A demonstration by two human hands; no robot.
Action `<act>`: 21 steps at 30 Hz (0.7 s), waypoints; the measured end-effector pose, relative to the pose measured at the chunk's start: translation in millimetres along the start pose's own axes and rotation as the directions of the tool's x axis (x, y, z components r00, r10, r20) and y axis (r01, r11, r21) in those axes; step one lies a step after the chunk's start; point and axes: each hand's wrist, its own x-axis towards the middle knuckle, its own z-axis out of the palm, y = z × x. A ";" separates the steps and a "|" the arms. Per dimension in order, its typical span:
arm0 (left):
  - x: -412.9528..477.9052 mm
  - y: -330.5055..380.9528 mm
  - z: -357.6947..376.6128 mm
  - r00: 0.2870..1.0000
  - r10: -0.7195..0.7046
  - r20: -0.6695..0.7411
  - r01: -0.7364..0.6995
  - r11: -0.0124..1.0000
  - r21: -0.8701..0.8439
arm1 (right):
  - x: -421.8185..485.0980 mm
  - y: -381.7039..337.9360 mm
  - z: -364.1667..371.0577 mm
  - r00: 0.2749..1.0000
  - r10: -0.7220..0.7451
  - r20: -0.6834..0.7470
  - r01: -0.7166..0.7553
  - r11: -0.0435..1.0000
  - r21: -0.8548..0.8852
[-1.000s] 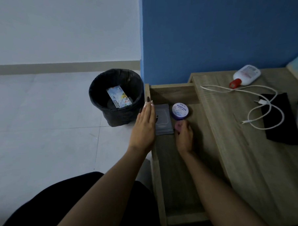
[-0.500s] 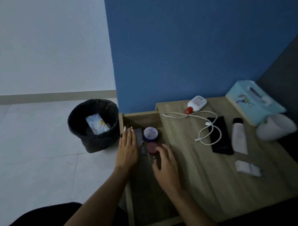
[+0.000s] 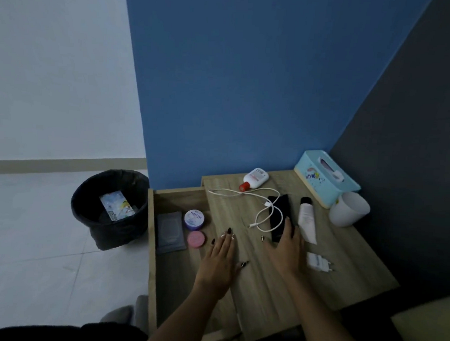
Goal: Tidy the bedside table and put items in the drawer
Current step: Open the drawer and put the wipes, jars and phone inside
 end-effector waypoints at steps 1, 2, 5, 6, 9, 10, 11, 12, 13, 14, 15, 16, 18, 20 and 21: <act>0.8 -0.2 -0.6 1.000 0.004 0.005 -0.004 1.000 0.009 | 2.8 1.0 0.3 1.000 -0.007 -0.018 0.007 1.000 0.010; 1.0 -0.2 -2.0 1.000 0.010 0.009 -0.010 1.000 0.015 | 4.7 1.0 -0.1 0.999 -0.016 -0.044 0.017 1.000 0.025; 1.6 -0.3 -4.7 1.000 0.025 0.017 -0.025 0.999 0.022 | 8.2 0.2 -1.0 0.997 -0.016 -0.074 0.020 0.998 0.060; 1.9 -0.9 -4.5 0.999 0.025 0.020 -0.026 0.999 0.021 | 8.7 -0.5 -1.5 0.998 -0.010 -0.069 0.014 0.998 0.064; 3.6 -3.7 0.3 0.999 0.021 0.030 -0.022 0.999 0.039 | 9.2 -0.7 -7.9 0.998 -0.014 -0.069 0.017 0.999 0.042; 3.1 -3.8 0.9 0.999 0.022 0.030 -0.024 0.999 0.042 | 9.4 1.4 -10.9 0.997 -0.027 -0.070 0.028 0.999 0.021; 3.5 -4.1 2.0 0.999 0.023 0.029 -0.025 0.999 0.041 | 9.0 3.8 -14.8 0.997 -0.037 -0.070 0.037 0.999 -0.005; 3.9 -4.4 2.6 0.999 0.023 0.031 -0.024 0.999 0.037 | 8.5 6.6 -18.5 0.996 -0.046 -0.073 0.044 0.999 -0.026; 4.2 -5.0 3.2 0.999 0.021 0.033 -0.022 0.999 0.029 | 7.0 9.8 -22.3 0.995 -0.049 -0.082 0.046 0.998 -0.036; 4.2 -5.4 3.4 0.999 0.021 0.031 -0.022 0.999 0.024 | 4.4 12.9 -26.6 0.995 -0.040 -0.092 0.037 0.999 -0.038; 4.6 -5.9 3.6 0.999 0.021 0.026 -0.022 1.000 0.022 | 1.0 15.5 -31.6 0.994 -0.024 -0.102 0.020 0.999 -0.040; 4.3 -6.5 3.1 0.999 0.021 0.024 -0.022 1.000 0.017 | -2.5 17.7 -36.2 0.994 -0.008 -0.109 0.004 0.999 -0.043; 3.4 -8.1 -0.7 1.000 0.007 0.013 -0.007 1.000 -0.009 | -10.3 21.7 -46.5 0.991 -0.003 -0.136 -0.003 0.999 -0.043; 2.8 -12.2 -6.7 1.000 -0.013 -0.022 0.013 1.000 -0.018 | -15.8 24.9 -54.9 0.985 0.001 -0.171 -0.007 1.000 -0.030; 2.2 -15.5 -10.7 0.999 -0.016 -0.044 0.016 1.000 0.004 | -18.5 24.6 -57.5 0.983 0.011 -0.184 -0.013 1.000 -0.012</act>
